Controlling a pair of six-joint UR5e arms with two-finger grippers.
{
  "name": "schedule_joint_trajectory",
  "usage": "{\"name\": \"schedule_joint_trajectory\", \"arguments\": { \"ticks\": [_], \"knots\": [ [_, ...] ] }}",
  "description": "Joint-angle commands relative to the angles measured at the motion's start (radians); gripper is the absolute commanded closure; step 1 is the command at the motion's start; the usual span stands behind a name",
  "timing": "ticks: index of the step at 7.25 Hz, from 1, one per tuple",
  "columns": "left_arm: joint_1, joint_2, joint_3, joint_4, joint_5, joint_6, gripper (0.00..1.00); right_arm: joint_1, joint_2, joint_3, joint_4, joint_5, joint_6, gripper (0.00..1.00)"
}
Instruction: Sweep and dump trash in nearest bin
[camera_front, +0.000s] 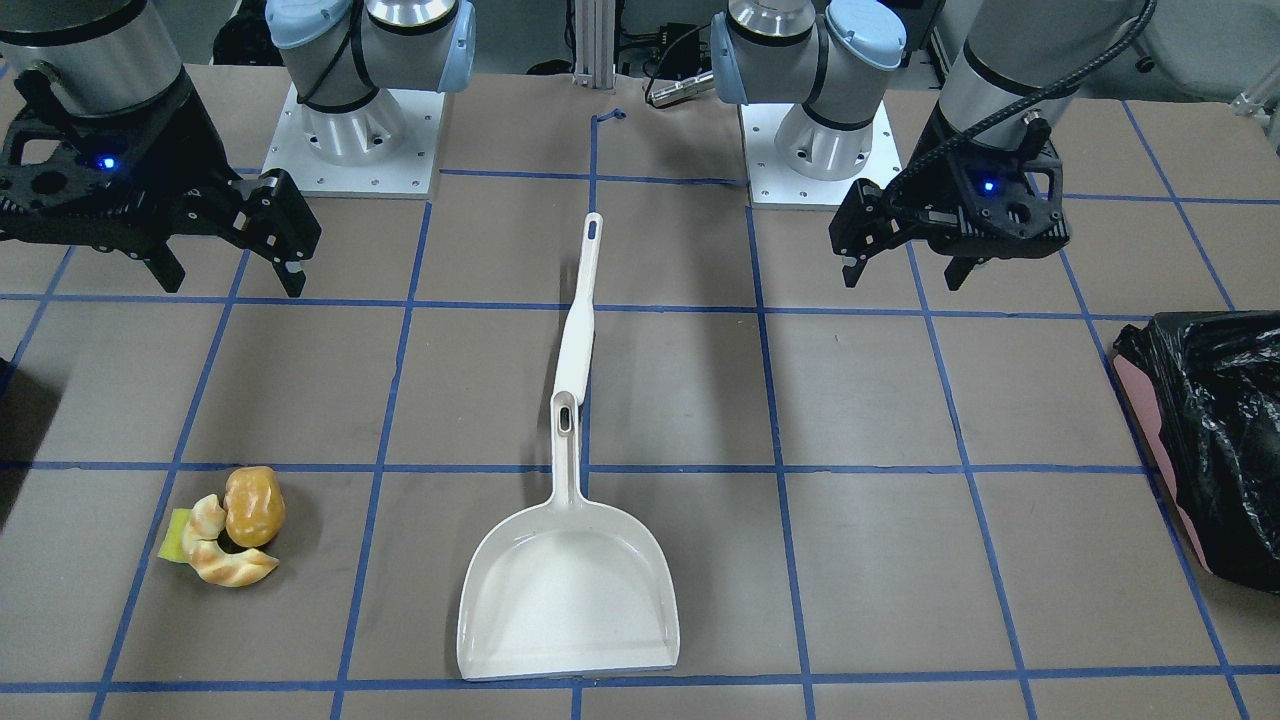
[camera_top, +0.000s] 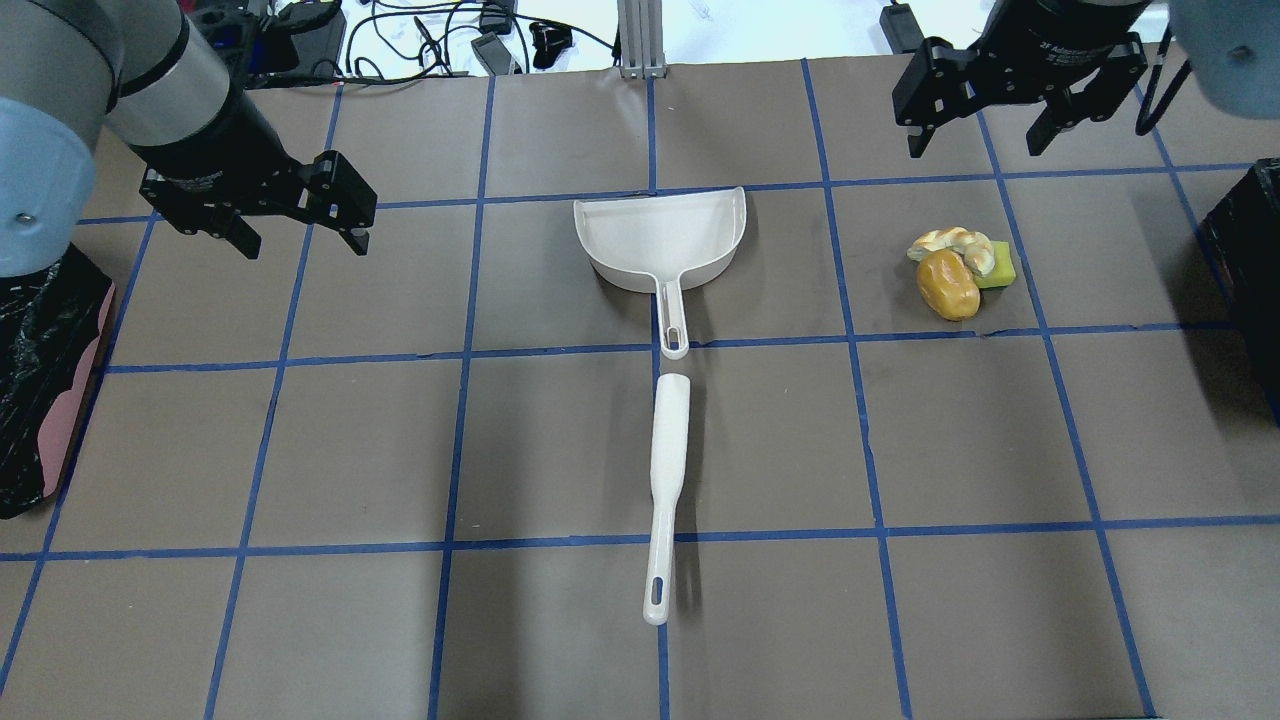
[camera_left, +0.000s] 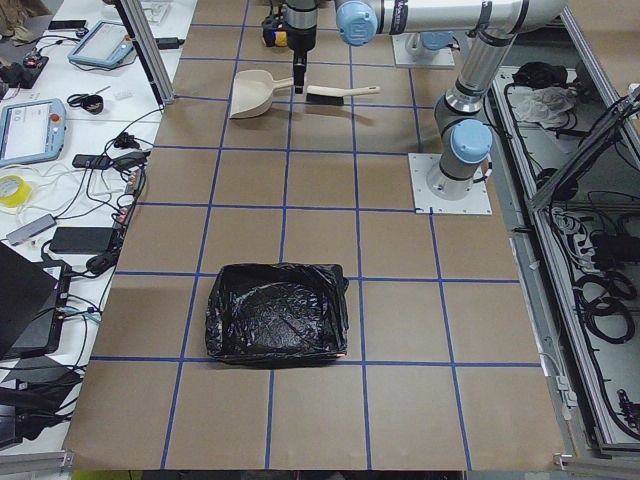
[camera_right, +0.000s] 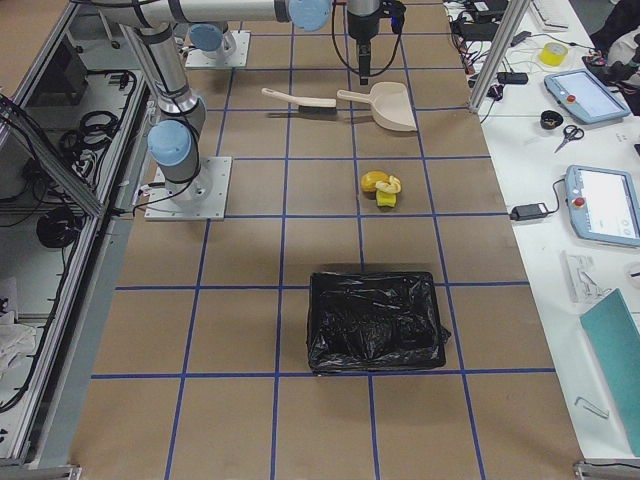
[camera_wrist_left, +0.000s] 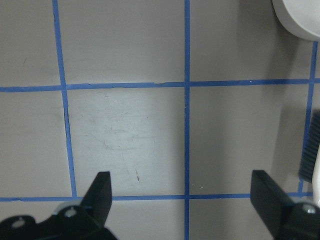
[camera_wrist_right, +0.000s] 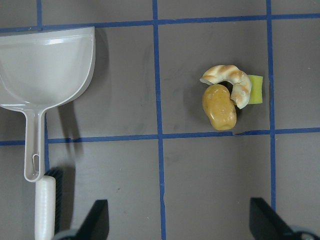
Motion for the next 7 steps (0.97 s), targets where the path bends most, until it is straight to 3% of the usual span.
{"name": "schedule_joint_trajectory", "arguments": {
  "ticks": [1,7],
  "knots": [
    [0.0,-0.001,0.0,0.0,-0.011,0.0,0.0,0.0,0.009,0.001,-0.001,0.008,0.007,0.0],
    [0.008,-0.007,0.006,0.017,-0.002,0.006,0.0,0.0,0.014,0.001,-0.006,0.017,-0.003,0.0]
  ]
}}
